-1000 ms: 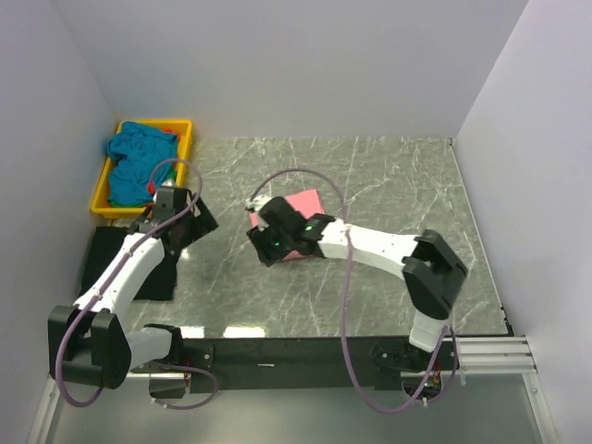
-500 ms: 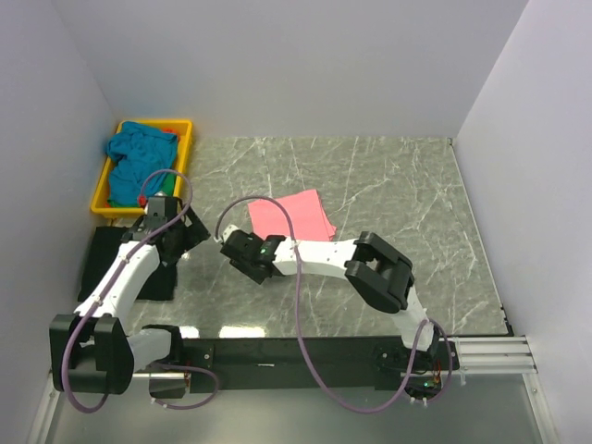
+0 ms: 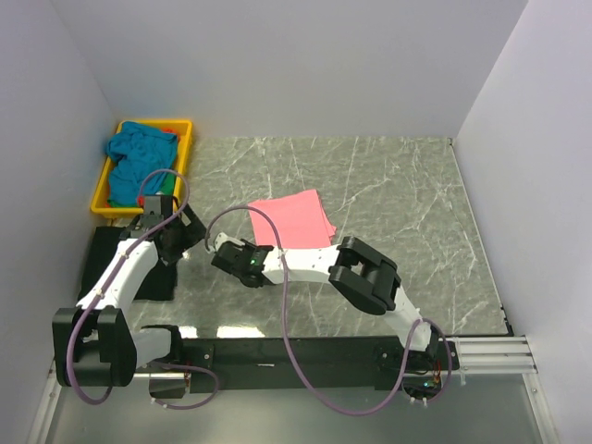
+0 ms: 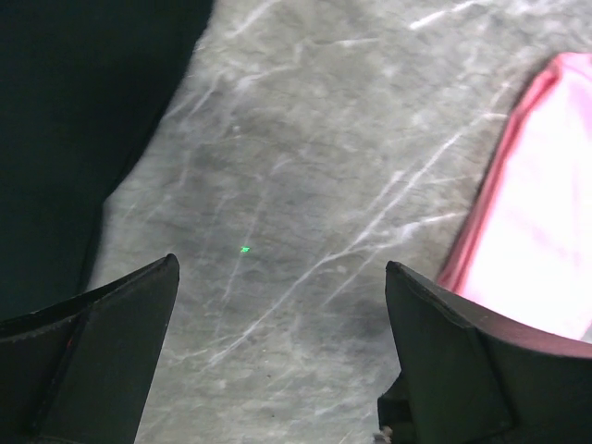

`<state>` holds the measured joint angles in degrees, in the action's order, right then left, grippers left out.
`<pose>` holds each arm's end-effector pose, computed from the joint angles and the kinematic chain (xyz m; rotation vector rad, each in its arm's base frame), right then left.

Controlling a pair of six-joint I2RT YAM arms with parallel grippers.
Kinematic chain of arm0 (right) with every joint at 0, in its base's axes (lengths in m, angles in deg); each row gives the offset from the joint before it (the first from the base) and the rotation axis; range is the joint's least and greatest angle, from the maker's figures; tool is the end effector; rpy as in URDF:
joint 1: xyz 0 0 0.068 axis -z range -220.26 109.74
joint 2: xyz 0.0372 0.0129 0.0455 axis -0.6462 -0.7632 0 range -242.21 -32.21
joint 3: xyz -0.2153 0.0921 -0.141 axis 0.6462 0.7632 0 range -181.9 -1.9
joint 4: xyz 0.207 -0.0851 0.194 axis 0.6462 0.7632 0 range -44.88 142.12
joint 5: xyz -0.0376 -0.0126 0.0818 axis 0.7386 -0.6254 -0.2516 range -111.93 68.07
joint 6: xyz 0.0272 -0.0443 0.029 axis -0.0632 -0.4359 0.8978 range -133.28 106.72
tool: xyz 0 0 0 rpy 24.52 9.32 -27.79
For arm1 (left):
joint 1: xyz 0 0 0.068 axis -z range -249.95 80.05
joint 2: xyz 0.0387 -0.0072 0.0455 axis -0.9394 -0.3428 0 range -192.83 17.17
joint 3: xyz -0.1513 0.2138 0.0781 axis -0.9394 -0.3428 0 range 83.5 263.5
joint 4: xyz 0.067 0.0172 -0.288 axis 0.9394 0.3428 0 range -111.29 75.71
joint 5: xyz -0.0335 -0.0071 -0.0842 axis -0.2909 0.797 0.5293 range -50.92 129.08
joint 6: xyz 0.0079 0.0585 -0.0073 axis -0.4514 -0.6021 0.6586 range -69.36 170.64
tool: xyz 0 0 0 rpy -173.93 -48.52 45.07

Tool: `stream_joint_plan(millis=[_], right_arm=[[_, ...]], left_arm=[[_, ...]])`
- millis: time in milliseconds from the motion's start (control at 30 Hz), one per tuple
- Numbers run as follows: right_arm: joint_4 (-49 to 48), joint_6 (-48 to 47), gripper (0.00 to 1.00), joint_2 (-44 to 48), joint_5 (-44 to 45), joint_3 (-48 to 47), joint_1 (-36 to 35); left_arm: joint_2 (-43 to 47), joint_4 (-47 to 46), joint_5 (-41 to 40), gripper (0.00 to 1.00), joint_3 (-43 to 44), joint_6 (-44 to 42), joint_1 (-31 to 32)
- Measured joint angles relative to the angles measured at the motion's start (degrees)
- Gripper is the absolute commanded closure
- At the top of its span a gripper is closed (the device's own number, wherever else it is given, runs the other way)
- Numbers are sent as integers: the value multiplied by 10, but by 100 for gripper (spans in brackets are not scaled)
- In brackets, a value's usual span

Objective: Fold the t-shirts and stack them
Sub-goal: Neatly place the folded tshirt to the corner

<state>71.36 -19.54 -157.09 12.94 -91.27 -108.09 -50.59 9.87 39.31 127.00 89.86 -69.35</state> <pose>0.2070 0.4421 0.1189 -1.2937 2.0281 -0.3382 0.2682 -0.0030 0.2005 -0.8456 2.4179 -0.2765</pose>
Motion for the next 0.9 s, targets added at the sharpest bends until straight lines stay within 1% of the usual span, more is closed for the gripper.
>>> stream_joint_plan(millis=[33, 67, 133, 167, 333, 467, 600, 733, 900], right_arm=[[-2, -1, 69, -1, -2, 2, 0], [-5, -1, 79, -1, -2, 5, 0], [-15, -4, 90, 1, -5, 17, 0], [-21, -4, 100, 3, -5, 23, 0], [-56, -6, 100, 35, -19, 72, 1], [-78, 0, 100, 67, -43, 112, 6], [-94, 11, 100, 99, -68, 140, 12], [-115, 22, 100, 119, -84, 155, 18], [-138, 38, 100, 136, -102, 179, 27]], left_arm=[[0, -5, 6, 1, 0, -3, 0], [0, -8, 14, 1, 0, -6, 0], [0, -14, 30, 0, 0, -11, -1], [0, -18, 38, 0, 0, -12, -2], [-7, -41, 80, 3, -4, -6, -2], [-28, -58, 109, 1, -5, 22, -2], [-51, -80, 138, 0, -5, 56, -2], [-61, -104, 150, 1, -5, 89, 7], [-74, -140, 150, 1, -7, 130, 37]])
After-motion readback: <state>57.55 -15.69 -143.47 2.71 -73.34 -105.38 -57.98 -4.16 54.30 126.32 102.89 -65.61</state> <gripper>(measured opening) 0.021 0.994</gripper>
